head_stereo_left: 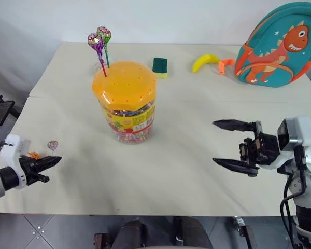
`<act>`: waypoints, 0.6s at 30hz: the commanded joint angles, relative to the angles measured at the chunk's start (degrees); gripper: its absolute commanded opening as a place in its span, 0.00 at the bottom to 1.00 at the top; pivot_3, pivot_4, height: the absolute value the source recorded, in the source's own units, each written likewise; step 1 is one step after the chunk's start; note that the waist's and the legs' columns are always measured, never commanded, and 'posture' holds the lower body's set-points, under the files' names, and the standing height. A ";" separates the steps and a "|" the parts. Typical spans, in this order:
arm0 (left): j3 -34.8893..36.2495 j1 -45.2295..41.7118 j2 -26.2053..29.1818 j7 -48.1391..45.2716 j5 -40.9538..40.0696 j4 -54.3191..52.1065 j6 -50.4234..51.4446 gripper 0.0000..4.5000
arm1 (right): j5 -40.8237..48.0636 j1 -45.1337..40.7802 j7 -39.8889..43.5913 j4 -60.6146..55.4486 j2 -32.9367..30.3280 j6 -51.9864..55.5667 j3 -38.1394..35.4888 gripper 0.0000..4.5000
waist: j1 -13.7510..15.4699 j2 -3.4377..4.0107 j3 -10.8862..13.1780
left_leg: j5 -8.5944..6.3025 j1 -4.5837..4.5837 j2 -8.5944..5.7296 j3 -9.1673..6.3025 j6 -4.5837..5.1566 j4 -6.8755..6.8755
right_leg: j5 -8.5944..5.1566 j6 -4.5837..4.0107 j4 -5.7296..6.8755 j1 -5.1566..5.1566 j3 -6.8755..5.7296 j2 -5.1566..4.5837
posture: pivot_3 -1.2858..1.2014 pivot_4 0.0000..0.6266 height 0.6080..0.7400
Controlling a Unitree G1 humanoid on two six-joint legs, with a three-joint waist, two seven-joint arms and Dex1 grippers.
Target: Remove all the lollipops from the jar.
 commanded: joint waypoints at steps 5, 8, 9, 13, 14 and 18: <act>-0.55 -1.38 0.39 0.75 1.06 -1.16 3.81 0.22 | -2.43 4.23 7.14 0.38 -1.62 -5.95 -1.22 1.00 | -0.10 0.00 0.00 | 0.00 0.02 0.00 0.01 0.00 0.01 | 0.00 0.00 0.00 0.01 0.01 -0.01 | 0.52 0.24 1.00; 0.03 -3.31 0.68 0.29 0.28 -0.90 4.88 0.42 | -3.00 4.41 8.21 0.66 -2.09 -7.03 -1.06 1.00 | -0.13 0.00 0.00 | 0.02 0.07 0.00 0.03 0.00 0.03 | 0.00 0.00 0.09 0.03 0.03 -0.01 | 0.52 0.24 1.00; 0.13 -3.82 1.14 -0.33 -0.04 -0.91 5.35 0.49 | -3.02 4.42 8.37 0.78 -2.16 -7.28 -1.03 1.00 | -0.08 0.00 0.00 | 0.03 0.07 0.00 0.02 -0.02 0.04 | -0.01 -0.02 0.10 0.03 0.02 -0.01 | 0.52 0.24 1.00; 1.92 -6.59 3.50 -2.70 -0.60 -0.80 5.56 0.75 | -1.62 4.39 8.13 0.55 -2.01 -7.68 -2.07 1.00 | -0.11 0.00 0.00 | 0.03 0.07 0.00 0.02 -0.04 0.03 | -0.02 -0.04 0.13 0.01 0.02 -0.03 | 0.52 0.24 1.00; 2.83 -7.43 4.06 -3.83 -1.37 -0.78 5.63 0.84 | -0.58 4.44 7.50 0.20 -2.00 -7.09 -2.77 1.00 | -0.13 0.00 0.00 | 0.03 0.07 0.01 0.01 -0.04 0.02 | -0.02 -0.05 0.11 0.01 0.02 -0.02 | 0.52 0.24 1.00; 5.22 -10.57 9.23 -13.51 -4.69 -1.92 3.54 0.99 | 6.26 4.45 1.30 -3.53 -2.75 -1.87 -7.51 1.00 | -0.16 0.01 0.00 | 0.01 0.00 0.00 0.01 -0.05 0.02 | -0.02 -0.05 0.07 -0.03 -0.01 -0.03 | 0.52 0.24 1.00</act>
